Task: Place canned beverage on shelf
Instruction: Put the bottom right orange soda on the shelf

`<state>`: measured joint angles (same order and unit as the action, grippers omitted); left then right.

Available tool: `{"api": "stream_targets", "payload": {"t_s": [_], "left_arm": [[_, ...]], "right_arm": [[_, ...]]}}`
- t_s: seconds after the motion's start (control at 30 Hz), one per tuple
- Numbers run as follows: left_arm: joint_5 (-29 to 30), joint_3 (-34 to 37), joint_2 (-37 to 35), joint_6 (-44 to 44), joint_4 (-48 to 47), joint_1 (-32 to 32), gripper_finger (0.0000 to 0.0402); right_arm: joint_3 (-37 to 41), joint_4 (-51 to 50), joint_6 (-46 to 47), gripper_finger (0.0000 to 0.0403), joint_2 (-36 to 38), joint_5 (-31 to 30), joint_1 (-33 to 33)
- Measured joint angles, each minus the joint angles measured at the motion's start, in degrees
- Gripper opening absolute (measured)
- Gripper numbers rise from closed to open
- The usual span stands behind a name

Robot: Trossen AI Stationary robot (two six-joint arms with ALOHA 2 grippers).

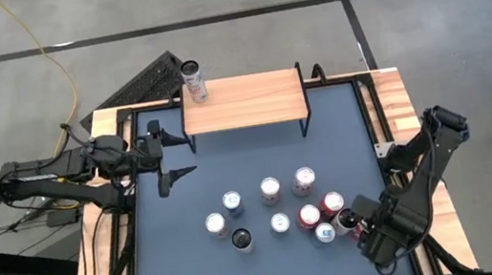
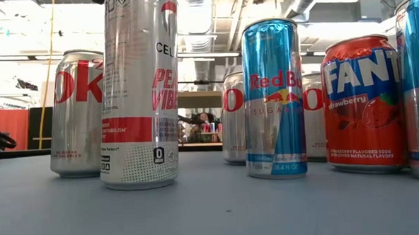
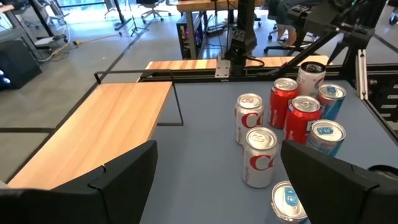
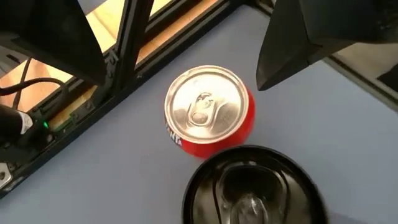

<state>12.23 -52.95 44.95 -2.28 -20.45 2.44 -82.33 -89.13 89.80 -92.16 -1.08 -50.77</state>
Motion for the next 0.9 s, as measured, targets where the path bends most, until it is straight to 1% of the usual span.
{"api": "stream_targets", "payload": {"t_s": [0.13, 0.2, 0.57, 0.73, 0.9], "left_arm": [[-0.12, 0.00, 0.00, 0.06, -0.22, 0.00, 0.0332], [-0.20, 0.00, 0.00, 0.14, -0.22, 0.00, 0.0332], [-0.26, 0.00, 0.02, 0.20, -0.22, 0.00, 0.0332], [-0.28, 0.00, 0.00, 0.20, -0.22, 0.02, 0.0332], [-0.28, 0.00, 0.01, 0.60, -0.19, 0.02, 0.0332]], "right_arm": [[0.44, -0.09, -0.03, 0.0398, 0.04, -3.88, -0.58], [0.44, -0.05, 0.34, 0.0398, 0.02, -4.85, -0.50], [0.70, -0.14, 1.41, 0.0394, 0.06, -5.45, -0.98], [4.78, 4.64, 1.83, 0.0394, 0.06, -4.53, -1.18], [5.88, 5.88, 1.84, 0.0393, 0.07, -4.20, -1.33]]}}
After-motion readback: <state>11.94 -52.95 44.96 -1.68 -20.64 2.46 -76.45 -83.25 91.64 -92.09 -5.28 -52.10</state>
